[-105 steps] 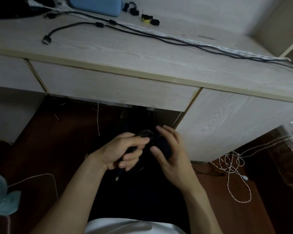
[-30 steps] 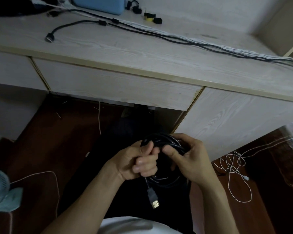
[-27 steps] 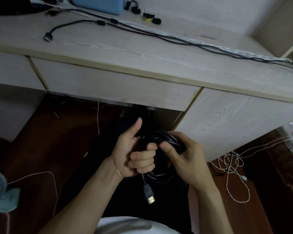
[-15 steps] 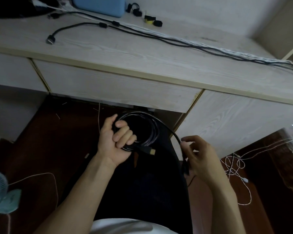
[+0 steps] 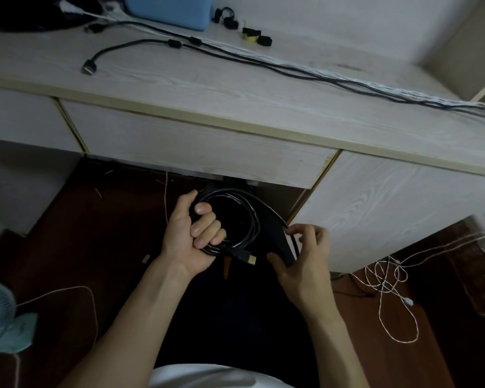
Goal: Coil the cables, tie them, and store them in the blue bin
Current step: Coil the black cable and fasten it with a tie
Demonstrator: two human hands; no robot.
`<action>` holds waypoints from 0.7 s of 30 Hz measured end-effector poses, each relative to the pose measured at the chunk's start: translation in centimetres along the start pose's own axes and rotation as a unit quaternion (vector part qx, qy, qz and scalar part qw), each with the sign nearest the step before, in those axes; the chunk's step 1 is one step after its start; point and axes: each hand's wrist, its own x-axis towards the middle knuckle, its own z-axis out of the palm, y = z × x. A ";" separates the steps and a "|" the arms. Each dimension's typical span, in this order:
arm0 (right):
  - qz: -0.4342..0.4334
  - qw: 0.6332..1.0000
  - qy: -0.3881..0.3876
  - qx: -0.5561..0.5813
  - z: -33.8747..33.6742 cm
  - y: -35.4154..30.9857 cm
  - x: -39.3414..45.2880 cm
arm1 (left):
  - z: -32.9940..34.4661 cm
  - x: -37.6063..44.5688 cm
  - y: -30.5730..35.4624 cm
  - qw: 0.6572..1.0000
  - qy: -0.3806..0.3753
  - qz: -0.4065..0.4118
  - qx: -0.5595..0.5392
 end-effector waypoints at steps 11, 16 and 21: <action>0.024 0.946 -0.295 0.134 -2.5 -1.0 0.2 | -0.4 0.6 -0.1 0.994 0.044 0.093 -0.045; -0.015 0.943 -0.324 0.073 -3.1 -2.7 -0.2 | -0.2 0.3 -0.9 0.983 -0.006 0.167 0.079; -0.119 0.965 -0.229 0.046 -2.8 -3.3 -0.4 | -0.4 -0.1 -2.0 0.894 -0.056 0.240 0.374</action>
